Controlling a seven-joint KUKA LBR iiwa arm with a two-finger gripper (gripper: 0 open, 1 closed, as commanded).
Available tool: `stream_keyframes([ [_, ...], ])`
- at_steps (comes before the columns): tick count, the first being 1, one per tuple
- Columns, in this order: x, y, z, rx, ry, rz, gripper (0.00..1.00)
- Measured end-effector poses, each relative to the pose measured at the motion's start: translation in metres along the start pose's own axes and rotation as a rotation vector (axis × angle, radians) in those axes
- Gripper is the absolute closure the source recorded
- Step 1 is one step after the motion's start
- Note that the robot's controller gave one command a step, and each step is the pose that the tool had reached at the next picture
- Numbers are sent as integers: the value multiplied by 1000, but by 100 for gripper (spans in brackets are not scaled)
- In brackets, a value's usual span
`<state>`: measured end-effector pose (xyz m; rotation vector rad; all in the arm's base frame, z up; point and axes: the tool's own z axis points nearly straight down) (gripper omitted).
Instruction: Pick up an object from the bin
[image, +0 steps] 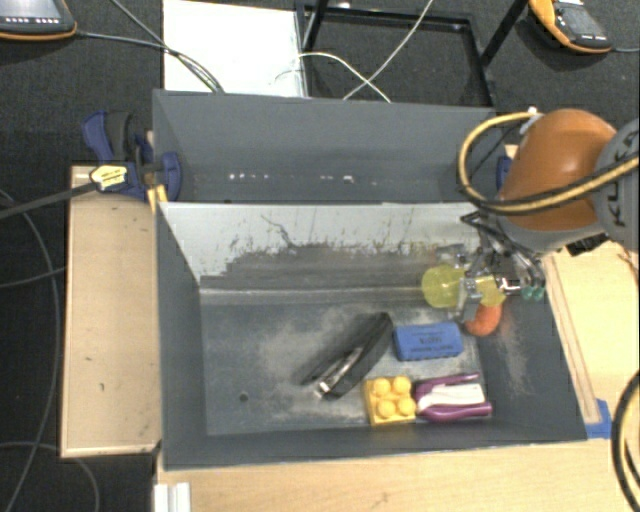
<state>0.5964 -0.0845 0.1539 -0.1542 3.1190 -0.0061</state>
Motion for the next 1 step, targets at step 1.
stream_keyframes([
  [1,-2,-1,-12,1,-7,0,100],
])
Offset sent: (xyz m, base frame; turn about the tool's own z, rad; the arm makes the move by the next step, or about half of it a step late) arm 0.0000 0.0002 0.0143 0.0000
